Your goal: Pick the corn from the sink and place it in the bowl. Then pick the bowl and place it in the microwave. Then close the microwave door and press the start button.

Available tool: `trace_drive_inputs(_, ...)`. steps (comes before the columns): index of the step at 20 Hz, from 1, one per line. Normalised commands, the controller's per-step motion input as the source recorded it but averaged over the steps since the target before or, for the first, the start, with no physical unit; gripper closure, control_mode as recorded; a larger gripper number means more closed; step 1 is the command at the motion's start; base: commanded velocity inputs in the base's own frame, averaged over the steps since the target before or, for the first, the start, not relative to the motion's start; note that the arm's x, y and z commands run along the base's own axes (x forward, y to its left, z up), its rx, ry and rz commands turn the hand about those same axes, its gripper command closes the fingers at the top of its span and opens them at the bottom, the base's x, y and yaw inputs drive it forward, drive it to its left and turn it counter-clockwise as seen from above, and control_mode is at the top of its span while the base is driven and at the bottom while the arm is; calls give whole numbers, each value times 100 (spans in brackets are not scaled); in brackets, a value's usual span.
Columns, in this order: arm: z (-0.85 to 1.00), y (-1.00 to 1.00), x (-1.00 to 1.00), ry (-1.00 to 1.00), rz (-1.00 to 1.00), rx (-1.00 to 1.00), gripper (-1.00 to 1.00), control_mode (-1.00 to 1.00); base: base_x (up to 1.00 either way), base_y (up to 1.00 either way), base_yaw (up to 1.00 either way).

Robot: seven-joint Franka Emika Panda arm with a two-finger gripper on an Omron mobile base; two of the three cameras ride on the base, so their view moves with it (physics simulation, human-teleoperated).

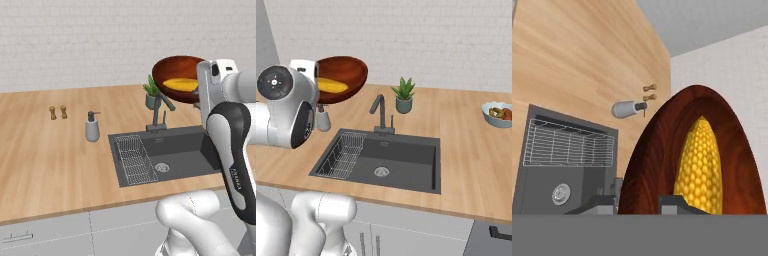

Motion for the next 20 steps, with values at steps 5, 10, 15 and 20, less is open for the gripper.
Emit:
trace_drive_inputs(5, 16, 17, -51, -2, 1, 0, 100, -100, 0, 0, 0)
trace_drive_inputs(10, 0, 0, 0, 0, 0, 0, 100, 100, -77, -2, 0)
trace_drive_inputs(15, 0, 0, 0, 0, 0, 0, 100, 100, -11, -42, -49)
trace_drive_inputs(20, 0, 0, 0, 0, 0, 0, 100, 100, 0, -6, -96)
